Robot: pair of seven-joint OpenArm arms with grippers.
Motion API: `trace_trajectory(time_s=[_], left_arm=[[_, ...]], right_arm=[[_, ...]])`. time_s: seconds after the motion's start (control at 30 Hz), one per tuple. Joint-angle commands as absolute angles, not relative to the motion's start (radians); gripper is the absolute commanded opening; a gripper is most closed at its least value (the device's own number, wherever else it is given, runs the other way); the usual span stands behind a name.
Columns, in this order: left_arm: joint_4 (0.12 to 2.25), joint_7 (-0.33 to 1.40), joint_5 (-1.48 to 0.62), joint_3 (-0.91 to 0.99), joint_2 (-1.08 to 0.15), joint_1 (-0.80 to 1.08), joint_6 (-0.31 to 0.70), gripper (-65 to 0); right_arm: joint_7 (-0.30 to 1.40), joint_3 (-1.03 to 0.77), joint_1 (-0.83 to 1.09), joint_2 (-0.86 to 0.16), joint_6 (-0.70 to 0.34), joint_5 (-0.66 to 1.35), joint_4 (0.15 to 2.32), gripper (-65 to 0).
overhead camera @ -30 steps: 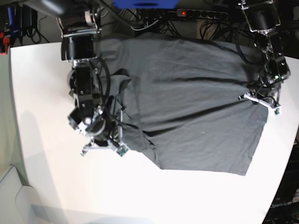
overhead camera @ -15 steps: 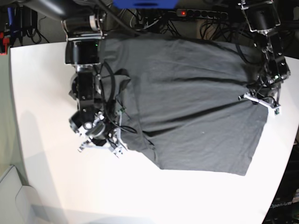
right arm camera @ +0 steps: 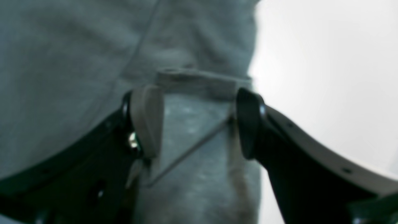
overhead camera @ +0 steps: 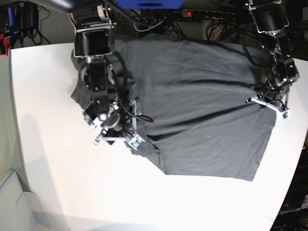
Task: Layout the t-shirt on the table in an organized manner, then fold the t-shirt properly
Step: 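Hold the folded fabric with the right gripper and adjust it on the shirt, then pull the grasped shirt edge with the right gripper away from the left gripper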
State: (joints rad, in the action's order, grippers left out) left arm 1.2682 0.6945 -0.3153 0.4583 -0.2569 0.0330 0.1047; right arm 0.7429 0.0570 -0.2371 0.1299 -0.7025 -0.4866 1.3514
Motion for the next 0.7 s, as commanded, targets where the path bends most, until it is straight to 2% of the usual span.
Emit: trace_trajectory(time_s=[0.0, 0.33, 0.4, 0.57, 0.67], left_arm=[[1.247, 0.792, -0.277, 0.455, -0.255, 0.050, 0.084, -65.0], [1.247, 0.791, -0.277, 0.455, -0.255, 0.050, 0.084, -65.0], [1.247, 0.791, -0.277, 0.455, -0.255, 0.050, 0.084, -65.0], [1.245, 0.791, -0.277, 0.456, -0.255, 0.050, 0.084, -65.0], [1.245, 0.791, -0.277, 0.456, -0.255, 0.050, 0.084, -65.0]], right_arm=[[0.714, 0.056, -0.262, 0.134, -0.698, -0.479, 1.363, -27.5], [0.708, 0.056, -0.260, 0.147, -0.698, -0.481, 1.356, -29.1], [0.707, 0.056, -0.260, 0.147, -0.698, -0.481, 1.351, -34.0], [0.682, 0.056, -0.271, 0.145, -0.698, -0.481, 1.282, -52.7], [0.661, 0.056, -0.271, 0.143, -0.698, -0.481, 1.260, -56.9]])
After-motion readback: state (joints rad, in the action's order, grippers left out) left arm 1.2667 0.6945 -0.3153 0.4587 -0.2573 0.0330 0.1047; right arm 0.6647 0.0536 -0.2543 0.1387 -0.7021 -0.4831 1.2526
